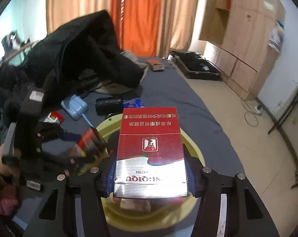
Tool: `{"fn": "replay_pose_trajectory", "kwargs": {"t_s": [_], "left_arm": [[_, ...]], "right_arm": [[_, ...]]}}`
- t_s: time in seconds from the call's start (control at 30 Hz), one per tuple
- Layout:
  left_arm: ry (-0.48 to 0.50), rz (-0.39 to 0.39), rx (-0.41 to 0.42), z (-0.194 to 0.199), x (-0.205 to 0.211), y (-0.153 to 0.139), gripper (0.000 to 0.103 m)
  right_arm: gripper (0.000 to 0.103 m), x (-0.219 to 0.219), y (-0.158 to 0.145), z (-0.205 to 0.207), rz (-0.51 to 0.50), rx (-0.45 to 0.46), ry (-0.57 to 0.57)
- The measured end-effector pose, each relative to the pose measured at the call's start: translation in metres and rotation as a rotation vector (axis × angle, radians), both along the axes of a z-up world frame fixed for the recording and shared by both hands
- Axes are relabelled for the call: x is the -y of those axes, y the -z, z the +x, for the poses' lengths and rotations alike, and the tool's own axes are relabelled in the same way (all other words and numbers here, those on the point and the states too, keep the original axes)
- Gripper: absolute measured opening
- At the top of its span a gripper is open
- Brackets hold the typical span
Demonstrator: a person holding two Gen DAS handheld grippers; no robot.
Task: Organize rigid objects
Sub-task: 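Carry both boxes over the yellow tray and open both tools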
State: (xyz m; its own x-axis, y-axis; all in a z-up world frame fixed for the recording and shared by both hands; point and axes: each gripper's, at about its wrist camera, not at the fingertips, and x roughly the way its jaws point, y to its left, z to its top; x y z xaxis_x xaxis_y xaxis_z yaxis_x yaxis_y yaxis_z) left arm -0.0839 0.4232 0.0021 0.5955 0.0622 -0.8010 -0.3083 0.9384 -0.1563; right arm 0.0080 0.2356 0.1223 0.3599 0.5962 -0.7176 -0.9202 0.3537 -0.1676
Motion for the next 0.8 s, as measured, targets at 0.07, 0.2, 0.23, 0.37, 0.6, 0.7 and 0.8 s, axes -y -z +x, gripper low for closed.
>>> {"fn": "replay_pose_trajectory", "kwargs": {"t_s": [0.07, 0.2, 0.23, 0.37, 0.6, 0.7, 0.8], "left_arm": [[0.011, -0.013, 0.008, 0.003, 0.0, 0.004, 0.058], [0.002, -0.03, 0.027, 0.005, -0.005, 0.011, 0.058], [-0.003, -0.041, 0.028, 0.006, -0.007, 0.013, 0.058], [-0.013, -0.049, 0.051, 0.004, -0.008, 0.018, 0.065], [-0.03, 0.057, 0.202, -0.015, 0.005, -0.003, 0.103], [-0.028, 0.067, 0.253, -0.029, 0.011, -0.021, 0.103], [-0.044, 0.043, 0.252, -0.043, 0.024, -0.022, 0.103]], "right_arm": [[0.055, -0.033, 0.012, 0.005, -0.085, -0.006, -0.002], [0.055, -0.076, 0.038, 0.016, -0.168, -0.005, 0.008], [0.055, -0.085, 0.041, 0.02, -0.174, -0.006, 0.012], [0.055, -0.089, 0.055, 0.025, -0.186, -0.027, 0.025], [0.095, -0.053, 0.037, 0.018, 0.0, -0.018, 0.075], [0.103, -0.011, 0.019, 0.014, 0.126, -0.07, 0.106], [0.103, 0.042, 0.026, 0.007, 0.165, -0.07, 0.082]]}}
